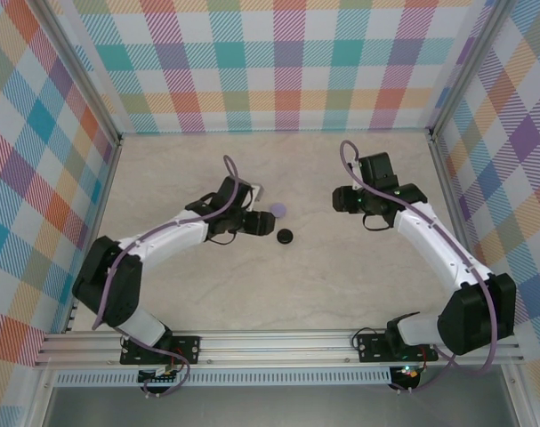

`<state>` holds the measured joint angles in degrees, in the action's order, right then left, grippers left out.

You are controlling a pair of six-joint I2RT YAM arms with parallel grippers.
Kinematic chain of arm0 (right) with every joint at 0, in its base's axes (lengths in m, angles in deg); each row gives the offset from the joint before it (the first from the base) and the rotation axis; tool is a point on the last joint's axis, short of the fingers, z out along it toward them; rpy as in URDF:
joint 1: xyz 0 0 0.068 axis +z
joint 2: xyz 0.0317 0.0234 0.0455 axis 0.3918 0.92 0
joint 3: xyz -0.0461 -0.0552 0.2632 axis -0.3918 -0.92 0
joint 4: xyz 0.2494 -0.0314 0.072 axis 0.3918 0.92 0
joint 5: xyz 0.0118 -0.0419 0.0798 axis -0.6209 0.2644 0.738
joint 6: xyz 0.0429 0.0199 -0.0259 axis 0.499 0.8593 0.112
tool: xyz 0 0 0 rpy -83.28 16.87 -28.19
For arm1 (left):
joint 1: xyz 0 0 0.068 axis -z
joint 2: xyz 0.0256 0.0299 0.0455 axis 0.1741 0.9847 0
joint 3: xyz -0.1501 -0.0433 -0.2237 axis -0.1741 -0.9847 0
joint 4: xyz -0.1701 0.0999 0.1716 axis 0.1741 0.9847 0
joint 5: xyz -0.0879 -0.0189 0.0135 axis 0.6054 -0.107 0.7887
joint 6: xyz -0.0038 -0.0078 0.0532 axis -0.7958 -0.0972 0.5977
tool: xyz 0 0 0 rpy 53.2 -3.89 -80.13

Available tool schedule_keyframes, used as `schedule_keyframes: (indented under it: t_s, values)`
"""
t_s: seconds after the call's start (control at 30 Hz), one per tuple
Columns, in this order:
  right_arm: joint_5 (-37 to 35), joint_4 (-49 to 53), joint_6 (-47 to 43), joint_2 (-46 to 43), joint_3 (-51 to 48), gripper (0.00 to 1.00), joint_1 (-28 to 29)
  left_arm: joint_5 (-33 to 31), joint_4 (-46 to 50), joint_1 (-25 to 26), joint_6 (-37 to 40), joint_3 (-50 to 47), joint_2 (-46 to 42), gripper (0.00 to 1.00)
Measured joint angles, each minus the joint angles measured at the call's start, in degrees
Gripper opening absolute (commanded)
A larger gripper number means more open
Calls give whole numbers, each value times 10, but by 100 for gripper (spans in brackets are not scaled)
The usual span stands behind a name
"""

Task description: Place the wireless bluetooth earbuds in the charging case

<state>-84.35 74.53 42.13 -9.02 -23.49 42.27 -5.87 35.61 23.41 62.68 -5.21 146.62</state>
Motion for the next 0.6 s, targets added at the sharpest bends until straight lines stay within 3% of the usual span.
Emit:
schedule_keyframes:
  t_s: [0.27, 0.6]
  values:
    - [-117, -58, 2, -2, -83, 52, -14, -66, 25, -70, 55, -2, -89, 73]
    - [-225, -167, 3, -2, -162, 57, -64, -194, -31, -140, 83, -63, -106, 79]
